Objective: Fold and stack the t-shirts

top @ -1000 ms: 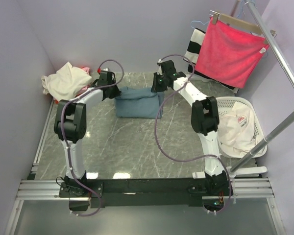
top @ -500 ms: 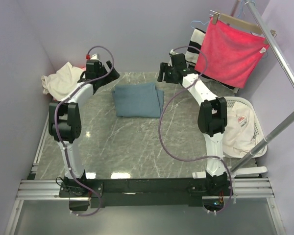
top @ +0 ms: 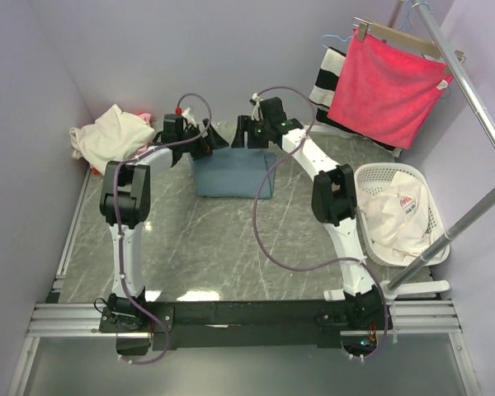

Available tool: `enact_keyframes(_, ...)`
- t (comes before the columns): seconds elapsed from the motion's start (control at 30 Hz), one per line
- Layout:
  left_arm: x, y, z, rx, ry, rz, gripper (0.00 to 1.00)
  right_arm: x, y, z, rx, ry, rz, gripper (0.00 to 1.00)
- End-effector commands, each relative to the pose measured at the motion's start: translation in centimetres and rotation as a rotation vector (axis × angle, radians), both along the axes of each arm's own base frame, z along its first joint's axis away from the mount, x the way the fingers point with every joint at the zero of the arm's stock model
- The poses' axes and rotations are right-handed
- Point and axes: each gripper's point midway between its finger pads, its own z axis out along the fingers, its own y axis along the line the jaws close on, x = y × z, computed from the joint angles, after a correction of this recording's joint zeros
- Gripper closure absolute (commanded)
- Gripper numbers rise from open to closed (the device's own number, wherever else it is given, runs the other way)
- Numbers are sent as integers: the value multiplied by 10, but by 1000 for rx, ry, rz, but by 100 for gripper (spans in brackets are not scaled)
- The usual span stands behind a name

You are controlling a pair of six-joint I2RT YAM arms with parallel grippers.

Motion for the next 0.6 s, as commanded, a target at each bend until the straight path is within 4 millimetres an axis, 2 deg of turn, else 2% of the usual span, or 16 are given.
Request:
enact_keyframes(0.0,16,12,-9,47,0,47,1,16,-21,-30,-13,76,-69,25)
enact_keyframes(0.07,17,23,-19,88,18,85,1,11,-34,-46,-19,148,-120,24)
enact_keyframes(0.1,16,30,-28,109,37,116,1,9,-46,-57,-24,185,-147,24)
enact_keyframes(0.17,12,36,-31,116,49,129,1,10,-61,-59,-44,187,-198,24)
enact_keyframes(0.2,11,39,-30,121,45,138,1,4,-70,-71,-69,213,-216,25)
enact_keyframes(0.23,13,40,-16,115,6,147,1,4,-75,-71,-85,196,-213,25)
enact_keyframes(0.27,9,42,-15,117,3,155,1,6,-80,-58,-85,169,-223,24)
enact_keyframes(0.3,9,43,-6,117,-16,161,1,2,-88,-64,-109,174,-242,24)
enact_keyframes(0.33,8,44,16,112,-59,163,1,6,-90,-56,-100,134,-242,24)
enact_keyframes(0.37,6,45,24,111,-74,169,1,7,-92,-40,-90,101,-246,25)
enact_keyframes(0.4,5,47,35,111,-99,181,1,4,-97,-40,-99,98,-256,24)
enact_keyframes(0.43,3,53,53,124,-128,209,1,6,-99,-32,-99,68,-247,24)
enact_keyframes(0.47,2,57,58,141,-124,230,0,4,-100,-15,-92,37,-243,24)
enact_keyframes(0.5,-1,62,70,159,-140,248,1,2,-102,-12,-100,29,-246,23)
enact_keyframes(0.53,-1,72,72,189,-140,294,1,1,-105,-6,-103,13,-240,23)
enact_keyframes(0.57,-9,77,62,218,-101,312,1,-2,-105,0,-105,6,-233,23)
